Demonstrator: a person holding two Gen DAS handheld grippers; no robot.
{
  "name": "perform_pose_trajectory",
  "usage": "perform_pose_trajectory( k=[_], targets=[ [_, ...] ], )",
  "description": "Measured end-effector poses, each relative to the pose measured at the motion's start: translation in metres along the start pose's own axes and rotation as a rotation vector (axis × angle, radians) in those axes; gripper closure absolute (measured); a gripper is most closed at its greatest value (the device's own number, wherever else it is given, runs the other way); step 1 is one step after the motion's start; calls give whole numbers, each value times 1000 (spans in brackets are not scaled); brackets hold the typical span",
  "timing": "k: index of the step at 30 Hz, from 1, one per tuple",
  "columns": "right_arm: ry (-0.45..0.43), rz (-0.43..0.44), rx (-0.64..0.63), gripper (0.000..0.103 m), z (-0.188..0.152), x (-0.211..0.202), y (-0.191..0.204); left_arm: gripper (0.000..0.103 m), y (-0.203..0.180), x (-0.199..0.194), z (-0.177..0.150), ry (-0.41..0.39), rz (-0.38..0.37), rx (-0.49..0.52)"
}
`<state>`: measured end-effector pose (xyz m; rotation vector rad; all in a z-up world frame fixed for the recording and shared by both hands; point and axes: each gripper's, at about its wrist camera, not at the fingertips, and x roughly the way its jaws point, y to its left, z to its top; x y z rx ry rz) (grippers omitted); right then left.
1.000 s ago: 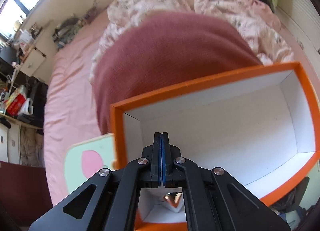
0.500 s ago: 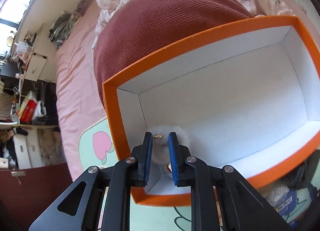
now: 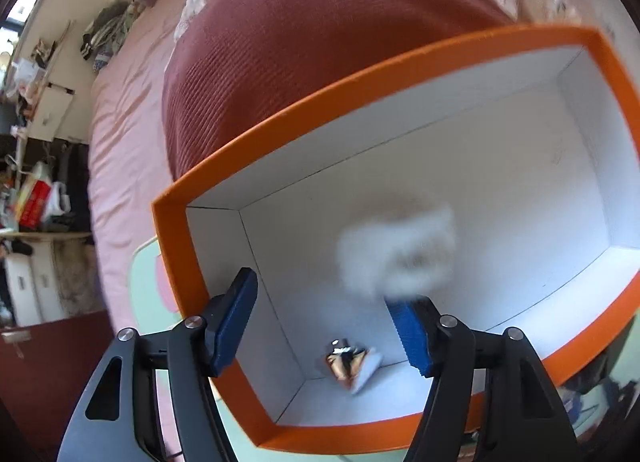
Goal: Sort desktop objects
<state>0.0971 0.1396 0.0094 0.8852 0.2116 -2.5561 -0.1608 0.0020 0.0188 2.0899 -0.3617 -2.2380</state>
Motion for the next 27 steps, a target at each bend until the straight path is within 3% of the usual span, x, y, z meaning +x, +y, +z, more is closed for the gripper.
perform_pose_trajectory(
  k=[2, 3, 4, 7, 14, 21, 24, 27],
  targets=[
    [0, 2, 1, 0, 0, 0, 0, 68, -2, -2, -1, -12, -86, 18],
    [-1, 1, 0, 0, 1, 0, 1, 85, -2, -3, -1, -17, -114, 23],
    [-1, 1, -1, 0, 1, 1, 2, 91, -3, -4, -2, -25, -123, 28],
    [-3, 1, 0, 0, 1, 0, 3, 94, -3, -8, -5, -81, -123, 39],
    [-2, 1, 0, 0, 0, 0, 1, 97, 15, -41, -22, -245, -328, -7],
    [-2, 1, 0, 0, 1, 1, 2, 97, 29, -84, -68, -422, -462, 20],
    [-2, 2, 0, 0, 1, 1, 2, 97, 22, -87, -78, -457, -421, 44],
    [-2, 0, -1, 0, 0, 0, 1, 83, 19, -77, -62, -419, -277, -13]
  ],
)
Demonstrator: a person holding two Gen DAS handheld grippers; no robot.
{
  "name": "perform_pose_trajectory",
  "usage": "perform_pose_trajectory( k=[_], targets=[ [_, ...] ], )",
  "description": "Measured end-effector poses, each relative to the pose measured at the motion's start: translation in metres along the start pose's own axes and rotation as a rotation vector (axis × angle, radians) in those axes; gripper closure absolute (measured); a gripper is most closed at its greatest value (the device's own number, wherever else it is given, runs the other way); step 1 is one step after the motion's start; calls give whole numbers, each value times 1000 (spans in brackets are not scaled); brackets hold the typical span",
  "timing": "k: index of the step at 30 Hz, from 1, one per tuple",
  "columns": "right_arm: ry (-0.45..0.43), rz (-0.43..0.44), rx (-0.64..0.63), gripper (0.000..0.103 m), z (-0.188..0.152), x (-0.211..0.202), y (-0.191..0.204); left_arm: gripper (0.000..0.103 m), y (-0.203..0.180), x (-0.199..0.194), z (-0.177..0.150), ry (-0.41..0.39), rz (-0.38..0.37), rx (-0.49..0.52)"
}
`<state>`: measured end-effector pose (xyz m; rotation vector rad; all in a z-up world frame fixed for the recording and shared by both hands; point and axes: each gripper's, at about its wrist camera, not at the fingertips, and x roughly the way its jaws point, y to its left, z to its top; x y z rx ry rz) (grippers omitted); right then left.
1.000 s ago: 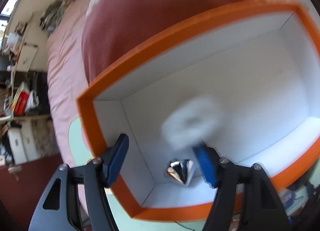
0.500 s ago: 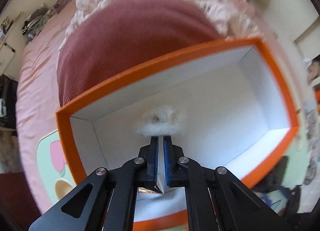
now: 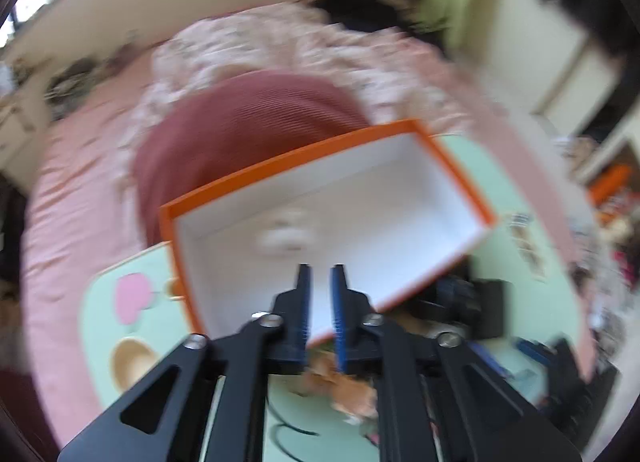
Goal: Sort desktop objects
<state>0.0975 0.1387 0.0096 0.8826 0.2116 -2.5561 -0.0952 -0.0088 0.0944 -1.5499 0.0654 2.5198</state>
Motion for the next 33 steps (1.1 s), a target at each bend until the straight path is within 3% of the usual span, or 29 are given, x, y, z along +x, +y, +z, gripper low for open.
perform_pose_trajectory(
  k=[2, 3, 4, 7, 10, 11, 12, 13, 19, 24, 30, 33],
  targets=[
    [-1, 0, -1, 0, -1, 0, 1, 66, 6, 14, 13, -2, 49, -56],
    [0, 0, 0, 0, -1, 0, 1, 49, 10, 23, 19, -2, 44, -89],
    [0, 1, 1, 0, -1, 0, 1, 38, 13, 34, 24, 6, 27, -120],
    [-1, 3, 2, 0, -2, 0, 2, 38, 16, 65, 31, 66, -9, -179],
    [-1, 1, 2, 0, -1, 0, 2, 40, 13, 84, 33, 94, 24, -185],
    [-1, 2, 3, 0, -1, 0, 2, 46, 10, 87, 32, 107, 30, -176],
    [-1, 2, 3, 0, -2, 0, 1, 60, 10, 90, 31, 123, 24, -168],
    [-2, 2, 3, 0, -2, 0, 1, 60, 9, 88, 29, 119, 13, -169],
    [-1, 1, 2, 0, -1, 0, 2, 60, 10, 21, 12, -47, -81, -141],
    [-1, 1, 2, 0, -2, 0, 2, 59, 2, -40, -42, -197, -192, -86],
    [-2, 2, 2, 0, -2, 0, 1, 59, -3, -28, -94, -186, -240, -96],
    [-2, 3, 3, 0, -2, 0, 1, 52, -7, -17, -112, -181, -236, -107]
  ],
)
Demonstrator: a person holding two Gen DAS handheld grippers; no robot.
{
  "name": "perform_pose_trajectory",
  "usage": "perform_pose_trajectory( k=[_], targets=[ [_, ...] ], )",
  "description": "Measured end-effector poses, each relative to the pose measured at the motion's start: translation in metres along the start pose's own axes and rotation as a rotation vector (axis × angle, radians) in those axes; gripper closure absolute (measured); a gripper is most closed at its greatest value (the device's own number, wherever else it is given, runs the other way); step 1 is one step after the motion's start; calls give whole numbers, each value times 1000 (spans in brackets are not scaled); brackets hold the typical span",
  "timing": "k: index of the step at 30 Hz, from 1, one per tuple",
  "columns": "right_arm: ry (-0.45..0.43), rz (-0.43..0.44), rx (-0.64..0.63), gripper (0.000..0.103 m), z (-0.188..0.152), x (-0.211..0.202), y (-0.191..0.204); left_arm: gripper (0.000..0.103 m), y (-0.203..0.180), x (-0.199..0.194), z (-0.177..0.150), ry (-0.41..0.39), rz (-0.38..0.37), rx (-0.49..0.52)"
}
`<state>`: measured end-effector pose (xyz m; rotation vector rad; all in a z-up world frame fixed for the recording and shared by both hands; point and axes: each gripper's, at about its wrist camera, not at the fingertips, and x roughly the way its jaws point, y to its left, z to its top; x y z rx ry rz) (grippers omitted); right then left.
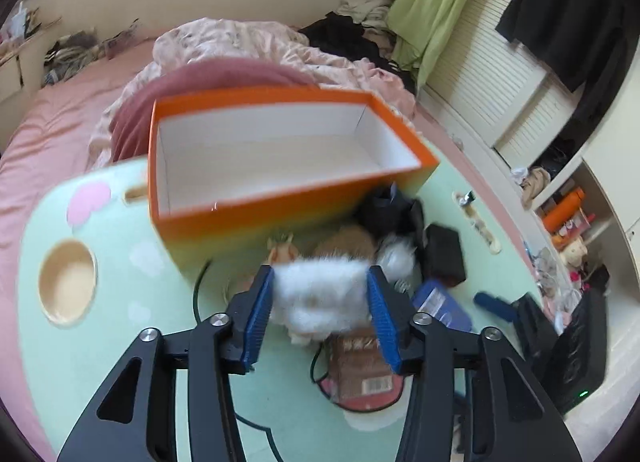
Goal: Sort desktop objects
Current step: 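Place the white pompom on the table beside the keychain, release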
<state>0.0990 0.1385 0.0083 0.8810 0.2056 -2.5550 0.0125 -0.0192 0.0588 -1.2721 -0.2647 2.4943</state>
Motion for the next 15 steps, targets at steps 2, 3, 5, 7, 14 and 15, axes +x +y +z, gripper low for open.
perform_pose_trajectory(
  k=[2, 3, 5, 7, 14, 15],
  targets=[
    [0, -1, -1, 0, 0, 0, -1, 43, 2, -4, -12, -46, 51, -20],
    [0, -2, -1, 0, 0, 0, 0, 37, 4, -8, -17, -72, 66, -27],
    [0, -2, -1, 0, 0, 0, 0, 30, 8, -18, -29, -130, 87, -30],
    [0, -1, 0, 0, 0, 0, -1, 24, 14, -28, -42, -158, 108, -29],
    [2, -5, -4, 0, -1, -1, -1, 18, 13, -22, -99, -128, 258, -1],
    [3, -7, -4, 0, 0, -1, 0, 13, 5, -14, -102, -125, 298, 31]
  ],
)
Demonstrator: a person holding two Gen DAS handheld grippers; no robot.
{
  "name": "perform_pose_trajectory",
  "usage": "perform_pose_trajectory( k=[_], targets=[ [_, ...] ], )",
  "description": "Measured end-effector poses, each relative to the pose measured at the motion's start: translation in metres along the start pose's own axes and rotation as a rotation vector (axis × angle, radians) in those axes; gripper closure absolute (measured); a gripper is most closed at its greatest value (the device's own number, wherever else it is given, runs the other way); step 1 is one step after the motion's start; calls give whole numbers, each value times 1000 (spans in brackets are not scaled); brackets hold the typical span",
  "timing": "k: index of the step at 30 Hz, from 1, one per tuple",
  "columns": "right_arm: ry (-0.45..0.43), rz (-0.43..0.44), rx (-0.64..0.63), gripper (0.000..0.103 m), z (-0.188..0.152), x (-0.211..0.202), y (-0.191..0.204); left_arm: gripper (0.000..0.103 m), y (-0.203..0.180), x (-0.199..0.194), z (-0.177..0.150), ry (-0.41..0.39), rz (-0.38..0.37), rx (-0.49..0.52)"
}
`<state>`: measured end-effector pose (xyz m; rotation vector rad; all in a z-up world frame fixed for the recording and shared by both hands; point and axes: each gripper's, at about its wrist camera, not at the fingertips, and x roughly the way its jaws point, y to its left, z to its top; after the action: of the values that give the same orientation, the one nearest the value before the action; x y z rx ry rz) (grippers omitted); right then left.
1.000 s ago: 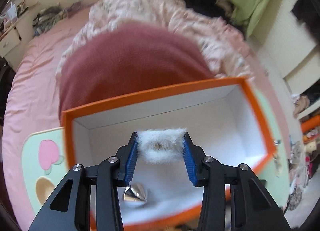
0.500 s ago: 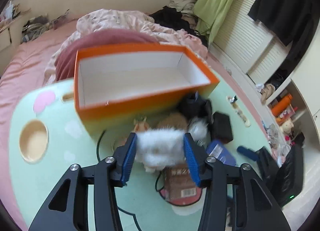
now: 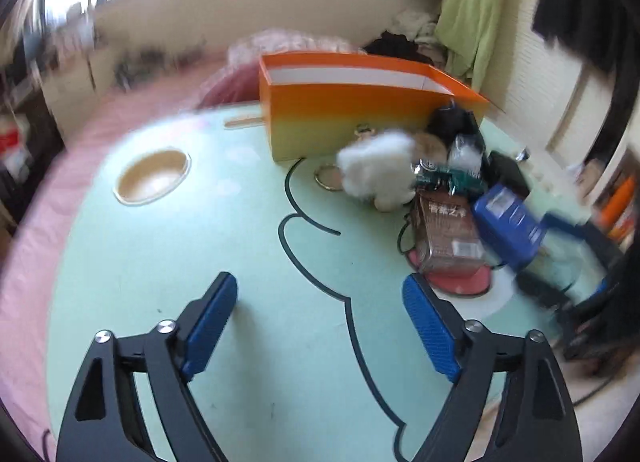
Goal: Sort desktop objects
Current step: 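Place the white pompom on the table beside the keychain, release, then reach into the orange box and grasp the silver heart trinket with the right tool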
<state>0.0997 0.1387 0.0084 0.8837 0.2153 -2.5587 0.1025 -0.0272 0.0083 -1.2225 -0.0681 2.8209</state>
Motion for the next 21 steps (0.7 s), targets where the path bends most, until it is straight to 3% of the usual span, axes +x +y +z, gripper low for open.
perform_pose_trajectory(
  k=[2, 4, 10, 14, 18, 21],
  targets=[
    [2, -3, -2, 0, -1, -1, -1, 10, -14, 3, -3, -23, -1, 28],
    [2, -2, 0, 0, -2, -1, -3, 0, -24, 7, -1, -1, -12, 20],
    [12, 5, -4, 0, -2, -2, -5, 0, -26, 9, -3, -24, -2, -1],
    [9, 77, 16, 0, 9, -13, -14, 0, -26, 3, -10, -43, -1, -3],
    [-62, 17, 13, 0, 58, -32, -23, 0, -21, -10, -22, -106, -26, -67],
    [-14, 57, 10, 0, 120, -13, -22, 0, -27, -5, -20, -86, -12, -21]
  ],
)
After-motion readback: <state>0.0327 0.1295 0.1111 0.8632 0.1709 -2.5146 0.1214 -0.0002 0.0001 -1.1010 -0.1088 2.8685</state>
